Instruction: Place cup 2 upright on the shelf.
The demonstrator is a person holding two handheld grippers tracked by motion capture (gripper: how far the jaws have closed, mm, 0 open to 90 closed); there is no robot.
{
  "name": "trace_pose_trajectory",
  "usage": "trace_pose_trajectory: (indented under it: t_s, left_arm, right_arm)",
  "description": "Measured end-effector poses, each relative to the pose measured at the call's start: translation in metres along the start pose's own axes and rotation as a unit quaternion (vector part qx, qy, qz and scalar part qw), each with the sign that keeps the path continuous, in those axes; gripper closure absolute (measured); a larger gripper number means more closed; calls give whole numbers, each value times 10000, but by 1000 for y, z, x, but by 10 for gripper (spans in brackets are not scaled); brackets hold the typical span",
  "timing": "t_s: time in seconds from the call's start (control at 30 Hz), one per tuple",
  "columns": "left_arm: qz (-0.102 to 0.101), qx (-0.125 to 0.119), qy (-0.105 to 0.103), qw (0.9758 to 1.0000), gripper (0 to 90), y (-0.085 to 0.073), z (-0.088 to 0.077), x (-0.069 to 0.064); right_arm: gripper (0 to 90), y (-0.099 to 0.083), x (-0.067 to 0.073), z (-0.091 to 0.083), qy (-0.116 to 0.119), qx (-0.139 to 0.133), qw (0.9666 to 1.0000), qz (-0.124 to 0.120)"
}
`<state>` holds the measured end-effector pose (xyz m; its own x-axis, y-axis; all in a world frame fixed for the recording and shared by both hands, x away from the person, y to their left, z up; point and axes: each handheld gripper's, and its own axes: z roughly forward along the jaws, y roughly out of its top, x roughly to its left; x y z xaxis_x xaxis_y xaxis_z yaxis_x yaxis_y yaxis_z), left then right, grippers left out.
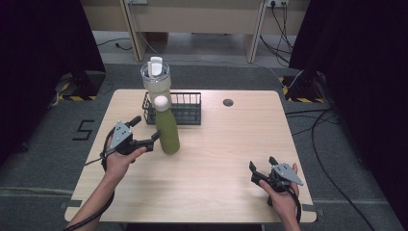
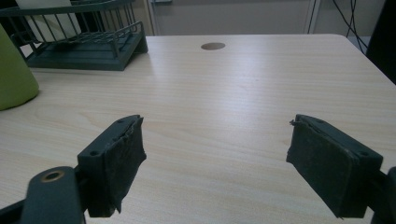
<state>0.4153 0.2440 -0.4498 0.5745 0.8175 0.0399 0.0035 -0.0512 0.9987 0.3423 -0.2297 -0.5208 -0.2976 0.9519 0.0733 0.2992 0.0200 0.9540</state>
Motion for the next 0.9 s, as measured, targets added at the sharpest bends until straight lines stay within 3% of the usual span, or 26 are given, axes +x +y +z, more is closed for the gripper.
trace_pose_trajectory:
  t_s: [0.23,0.67,0.9]
  left_arm:
    - [-22,73,-86,9999,53,-3,18,-11]
    - [4,141,-132,9998,47,-2,42,-17]
    - [78,116,-98,9999,148,0,50,-15]
  right_arm:
    - [180,0,0,0,10,14,10000,34]
    - [180,0,-1,0,16,17,10000,29]
    - [180,0,-1,0,13,27,10000,41]
